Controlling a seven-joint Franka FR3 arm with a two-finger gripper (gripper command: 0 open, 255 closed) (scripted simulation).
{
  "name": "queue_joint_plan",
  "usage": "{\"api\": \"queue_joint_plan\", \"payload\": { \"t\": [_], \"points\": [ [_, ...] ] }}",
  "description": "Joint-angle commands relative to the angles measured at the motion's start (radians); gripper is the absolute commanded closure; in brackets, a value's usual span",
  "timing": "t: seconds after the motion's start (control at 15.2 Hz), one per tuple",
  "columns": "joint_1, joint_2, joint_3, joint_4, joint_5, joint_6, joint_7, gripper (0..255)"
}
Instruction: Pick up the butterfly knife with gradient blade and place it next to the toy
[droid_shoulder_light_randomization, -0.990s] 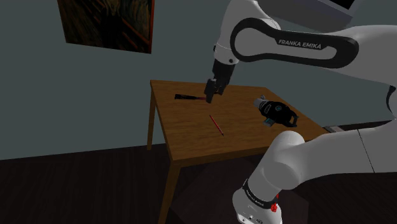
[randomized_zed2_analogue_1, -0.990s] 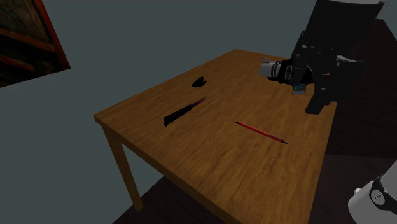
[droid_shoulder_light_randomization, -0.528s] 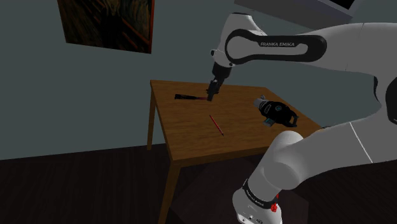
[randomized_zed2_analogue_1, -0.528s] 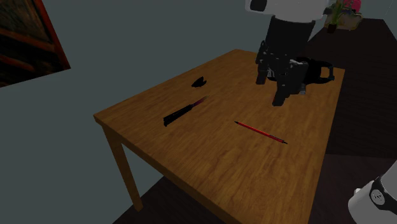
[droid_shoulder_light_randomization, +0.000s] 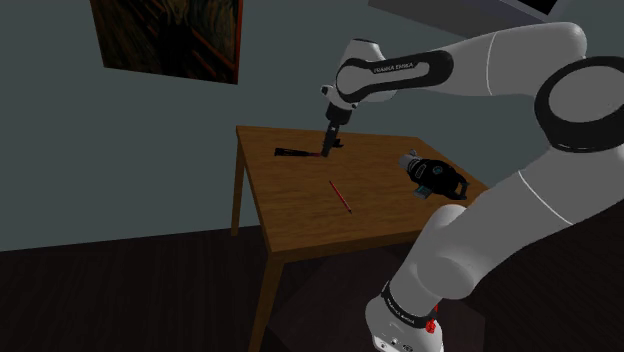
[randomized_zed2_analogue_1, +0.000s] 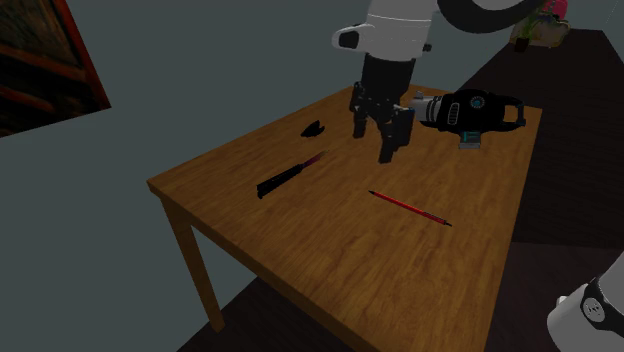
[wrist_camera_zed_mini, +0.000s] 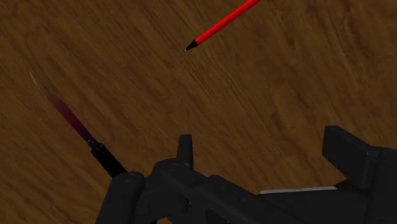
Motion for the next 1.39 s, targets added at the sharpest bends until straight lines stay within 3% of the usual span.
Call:
{"api": "queue_joint_plan", "payload": {
  "t": [0.0, 0.4, 0.86, 1.06, 1.32],
  "points": [
    [0.019, 0.081, -0.045, 0.052, 0.037, 0.028, -0.112, 0],
    [0.043, 0.36, -0.132, 0.249, 0.227, 0.067, -0.458, 0],
    [-0.05, 0.694, -0.092, 0.561, 0.447, 0.006, -0.796, 0],
    [-0.1, 0.81, -0.055, 0.699, 0.496, -0.035, -0.882, 0],
    [-0.101, 0.833, -0.046, 0.678, 0.51, 0.006, -0.891, 0]
  ]
}}
